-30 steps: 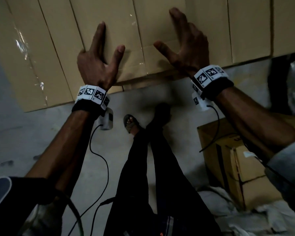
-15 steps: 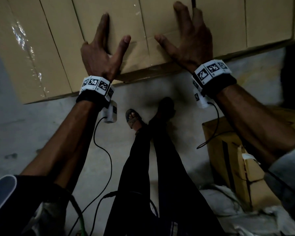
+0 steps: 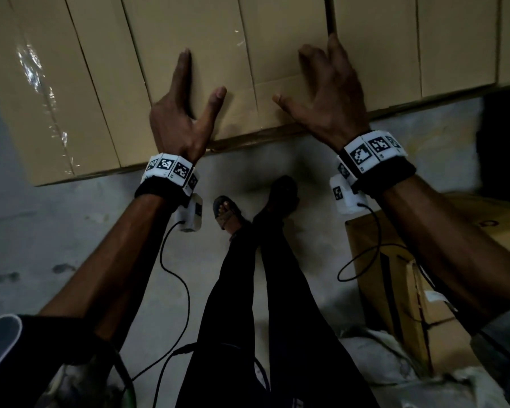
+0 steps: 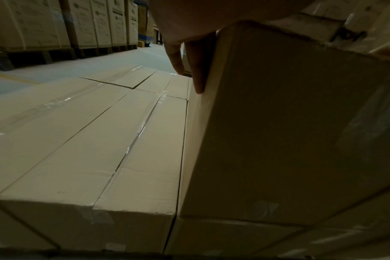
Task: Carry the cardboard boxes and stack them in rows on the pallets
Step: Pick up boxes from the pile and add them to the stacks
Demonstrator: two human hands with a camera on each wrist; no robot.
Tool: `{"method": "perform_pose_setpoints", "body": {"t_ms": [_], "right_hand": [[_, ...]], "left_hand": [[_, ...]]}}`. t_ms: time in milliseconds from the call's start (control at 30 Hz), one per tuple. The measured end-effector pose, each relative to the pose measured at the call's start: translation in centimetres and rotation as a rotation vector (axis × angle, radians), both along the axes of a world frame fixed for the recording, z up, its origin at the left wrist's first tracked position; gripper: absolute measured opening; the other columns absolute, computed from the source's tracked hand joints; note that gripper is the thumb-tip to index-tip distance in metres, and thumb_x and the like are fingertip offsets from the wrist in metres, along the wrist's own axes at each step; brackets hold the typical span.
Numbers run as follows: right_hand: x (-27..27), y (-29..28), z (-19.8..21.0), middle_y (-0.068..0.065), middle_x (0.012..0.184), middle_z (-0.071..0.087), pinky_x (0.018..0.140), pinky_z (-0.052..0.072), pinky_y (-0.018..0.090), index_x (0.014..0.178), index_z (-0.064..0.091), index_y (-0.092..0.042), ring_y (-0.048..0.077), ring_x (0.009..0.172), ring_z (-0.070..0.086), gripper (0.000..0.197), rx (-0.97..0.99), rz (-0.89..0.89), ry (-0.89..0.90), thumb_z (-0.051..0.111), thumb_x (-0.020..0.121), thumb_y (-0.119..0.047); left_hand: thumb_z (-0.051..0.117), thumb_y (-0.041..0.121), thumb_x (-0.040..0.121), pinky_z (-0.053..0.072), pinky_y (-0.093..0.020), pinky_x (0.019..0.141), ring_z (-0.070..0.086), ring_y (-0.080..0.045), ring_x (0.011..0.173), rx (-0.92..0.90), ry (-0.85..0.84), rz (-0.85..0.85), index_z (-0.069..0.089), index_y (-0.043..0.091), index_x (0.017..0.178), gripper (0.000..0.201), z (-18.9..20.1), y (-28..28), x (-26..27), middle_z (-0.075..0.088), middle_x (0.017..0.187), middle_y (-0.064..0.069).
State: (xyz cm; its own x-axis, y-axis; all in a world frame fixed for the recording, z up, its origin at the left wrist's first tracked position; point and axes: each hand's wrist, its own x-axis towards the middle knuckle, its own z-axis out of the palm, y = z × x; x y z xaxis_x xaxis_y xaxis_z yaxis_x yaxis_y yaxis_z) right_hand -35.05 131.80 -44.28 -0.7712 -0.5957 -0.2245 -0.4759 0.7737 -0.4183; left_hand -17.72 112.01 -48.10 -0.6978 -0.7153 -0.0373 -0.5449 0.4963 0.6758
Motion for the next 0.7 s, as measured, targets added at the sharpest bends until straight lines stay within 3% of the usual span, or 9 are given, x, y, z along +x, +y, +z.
{"method": "perform_pose_setpoints", "body": {"t_ms": [100, 333, 433, 500, 600, 700], "right_hand": [[0.2, 0.3, 0.2, 0.020, 0.162, 0.031, 0.116, 0.034, 0.035, 0.148, 0.049, -0.022, 0.032, 0.147, 0.037, 0.085, -0.039, 0.004, 0.000, 0.063, 0.082, -0.073], [0.3, 0.9, -0.3, 0.022, 0.163, 0.031, 0.118, 0.030, 0.030, 0.145, 0.054, -0.018, 0.032, 0.151, 0.033, 0.079, -0.073, 0.025, -0.024, 0.065, 0.082, -0.066], [0.3, 1.6, 0.3, 0.018, 0.164, 0.031, 0.116, 0.036, 0.029, 0.144, 0.055, -0.015, 0.030, 0.149, 0.036, 0.072, -0.156, 0.068, 0.054, 0.069, 0.086, -0.055], [0.3, 2.6, 0.9, 0.014, 0.165, 0.030, 0.118, 0.037, 0.037, 0.148, 0.050, -0.016, 0.029, 0.151, 0.033, 0.075, -0.173, 0.093, 0.133, 0.068, 0.087, -0.055], [-0.2, 4.8, 1.1, 0.009, 0.171, 0.015, 0.124, 0.020, 0.054, 0.163, 0.024, -0.022, 0.030, 0.157, 0.014, 0.105, 0.037, 0.131, 0.200, 0.068, 0.079, -0.068], [-1.1, 6.6, -0.2, 0.003, 0.173, 0.004, 0.123, 0.012, 0.063, 0.165, 0.006, -0.027, 0.029, 0.159, 0.005, 0.129, 0.240, 0.201, 0.205, 0.079, 0.067, -0.069]], "left_hand": [[0.050, 0.073, 0.094, 0.056, -0.030, 0.083, 0.068, -0.013, 0.073, -0.009, 0.017, 0.004, 0.041, 0.030, 0.156, 0.077, 0.1, 0.3, 0.4, 0.063, 0.141, 0.005], [0.051, 0.068, 0.096, 0.056, -0.032, 0.078, 0.068, -0.018, 0.067, -0.038, 0.022, 0.015, 0.044, 0.028, 0.155, 0.071, -0.1, 0.6, 0.0, 0.073, 0.124, -0.003], [0.048, 0.067, 0.099, 0.058, -0.033, 0.080, 0.072, -0.022, 0.073, -0.001, 0.045, 0.081, 0.045, 0.031, 0.154, 0.066, -0.3, 0.8, -0.4, 0.065, 0.137, 0.006], [0.047, 0.065, 0.100, 0.057, -0.027, 0.081, 0.072, -0.023, 0.078, 0.034, 0.056, 0.126, 0.043, 0.032, 0.155, 0.064, -0.3, 1.0, -0.6, 0.057, 0.146, 0.011], [0.045, 0.062, 0.101, 0.041, -0.006, 0.088, 0.065, -0.011, 0.107, 0.112, 0.060, 0.170, 0.035, 0.030, 0.159, 0.067, -0.4, 1.0, -0.6, 0.043, 0.158, 0.011], [0.040, 0.068, 0.098, 0.026, -0.002, 0.100, 0.046, -0.007, 0.138, 0.246, 0.066, 0.197, 0.018, 0.030, 0.164, 0.079, -0.1, 1.0, -0.8, 0.029, 0.166, 0.008]]}}
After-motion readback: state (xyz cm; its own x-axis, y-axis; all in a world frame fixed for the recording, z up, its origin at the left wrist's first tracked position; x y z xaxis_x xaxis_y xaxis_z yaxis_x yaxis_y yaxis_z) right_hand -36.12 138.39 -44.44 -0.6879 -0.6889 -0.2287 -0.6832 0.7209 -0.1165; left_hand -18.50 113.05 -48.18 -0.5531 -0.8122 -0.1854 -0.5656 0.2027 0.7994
